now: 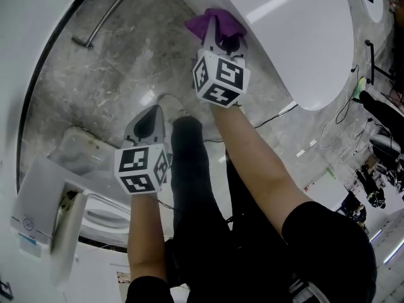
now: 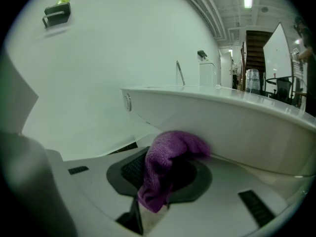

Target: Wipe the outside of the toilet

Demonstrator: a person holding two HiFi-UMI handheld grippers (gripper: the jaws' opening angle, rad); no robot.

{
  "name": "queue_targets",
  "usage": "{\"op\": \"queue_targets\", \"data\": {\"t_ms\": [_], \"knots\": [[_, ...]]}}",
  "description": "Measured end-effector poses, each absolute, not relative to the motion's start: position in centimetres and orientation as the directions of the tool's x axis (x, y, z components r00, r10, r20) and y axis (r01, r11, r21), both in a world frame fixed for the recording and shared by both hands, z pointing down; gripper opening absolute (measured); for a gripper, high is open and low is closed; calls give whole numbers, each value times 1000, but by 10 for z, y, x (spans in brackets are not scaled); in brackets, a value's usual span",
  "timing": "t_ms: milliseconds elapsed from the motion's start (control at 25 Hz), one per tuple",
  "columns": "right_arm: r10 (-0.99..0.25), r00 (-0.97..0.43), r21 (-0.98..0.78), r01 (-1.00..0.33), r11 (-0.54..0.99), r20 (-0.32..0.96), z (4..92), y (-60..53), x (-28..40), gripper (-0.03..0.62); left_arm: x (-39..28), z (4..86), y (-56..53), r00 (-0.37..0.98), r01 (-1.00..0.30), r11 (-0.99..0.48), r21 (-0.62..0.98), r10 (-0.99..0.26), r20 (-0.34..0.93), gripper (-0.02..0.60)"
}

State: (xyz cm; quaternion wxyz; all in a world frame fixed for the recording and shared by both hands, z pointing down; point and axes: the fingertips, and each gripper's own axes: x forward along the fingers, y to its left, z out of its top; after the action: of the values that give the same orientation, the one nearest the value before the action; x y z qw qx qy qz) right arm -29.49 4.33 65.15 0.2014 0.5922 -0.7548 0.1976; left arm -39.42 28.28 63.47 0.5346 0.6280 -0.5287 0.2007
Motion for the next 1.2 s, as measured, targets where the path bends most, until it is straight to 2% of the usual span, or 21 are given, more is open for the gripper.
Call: {"op": "queue_targets", "data": {"t_ms": [800, 1200], "knots": [[-799, -326, -93, -941, 326, 505, 655, -33, -420, 106, -443, 642, 281, 332, -875, 168, 454, -474, 815, 9], [-760, -415, -116, -902, 416, 499, 652, -45, -454, 106, -447, 628, 287, 320, -844, 221, 488, -523, 790, 8]]}}
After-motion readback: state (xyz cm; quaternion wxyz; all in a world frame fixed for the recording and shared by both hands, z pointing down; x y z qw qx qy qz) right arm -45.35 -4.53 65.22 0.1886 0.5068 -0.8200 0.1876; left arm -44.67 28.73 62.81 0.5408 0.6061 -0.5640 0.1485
